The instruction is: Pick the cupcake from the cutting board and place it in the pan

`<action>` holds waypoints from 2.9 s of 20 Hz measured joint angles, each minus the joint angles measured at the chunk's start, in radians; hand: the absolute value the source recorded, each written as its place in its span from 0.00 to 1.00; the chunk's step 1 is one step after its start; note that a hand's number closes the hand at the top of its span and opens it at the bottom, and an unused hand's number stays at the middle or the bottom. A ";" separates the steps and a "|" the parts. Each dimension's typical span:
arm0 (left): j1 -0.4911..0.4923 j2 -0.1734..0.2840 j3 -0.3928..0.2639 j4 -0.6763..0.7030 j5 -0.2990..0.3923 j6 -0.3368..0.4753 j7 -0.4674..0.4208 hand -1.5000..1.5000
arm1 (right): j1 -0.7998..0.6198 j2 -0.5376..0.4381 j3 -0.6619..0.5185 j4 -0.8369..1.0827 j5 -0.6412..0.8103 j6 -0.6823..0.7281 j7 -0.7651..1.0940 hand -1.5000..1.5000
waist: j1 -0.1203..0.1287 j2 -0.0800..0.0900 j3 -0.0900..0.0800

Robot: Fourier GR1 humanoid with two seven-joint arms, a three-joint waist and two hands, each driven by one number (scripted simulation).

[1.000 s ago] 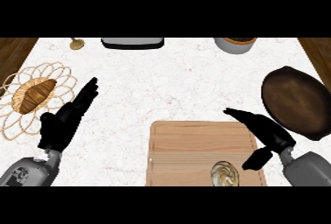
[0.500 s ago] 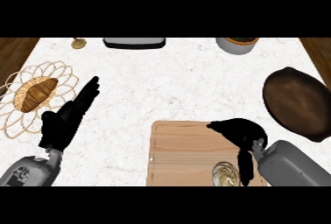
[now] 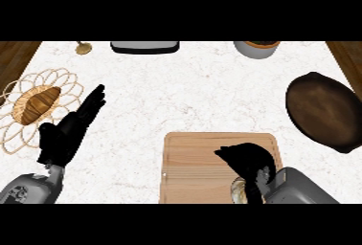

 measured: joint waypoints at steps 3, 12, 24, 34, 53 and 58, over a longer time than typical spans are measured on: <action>-0.005 -0.020 0.004 0.007 -0.023 -0.002 -0.003 0.50 | 0.003 0.027 0.007 0.008 0.029 0.004 0.017 0.00 | 0.001 0.001 0.000; 0.016 -0.051 0.047 -0.005 -0.059 -0.043 0.005 0.50 | 0.071 0.014 0.004 0.001 0.159 0.042 -0.012 0.00 | 0.001 0.001 0.001; 0.016 -0.124 0.109 0.010 -0.128 -0.109 0.009 0.50 | 0.143 0.050 -0.017 0.071 0.360 0.040 -0.153 1.00 | 0.003 -0.001 -0.001; 0.041 -0.143 0.136 -0.005 -0.149 -0.139 0.005 0.50 | 0.188 0.040 0.001 0.050 0.435 0.037 -0.233 1.00 | 0.001 -0.011 -0.009; 0.077 -0.148 0.187 -0.010 -0.161 -0.136 0.009 0.50 | 0.642 -0.189 -0.154 -0.566 0.672 -0.714 -0.500 1.00 | -0.064 -0.016 0.003; 0.086 -0.141 0.195 -0.013 -0.153 -0.158 -0.004 0.50 | 0.803 -0.233 -0.247 -0.699 0.684 -0.906 -0.588 1.00 | -0.049 -0.010 0.002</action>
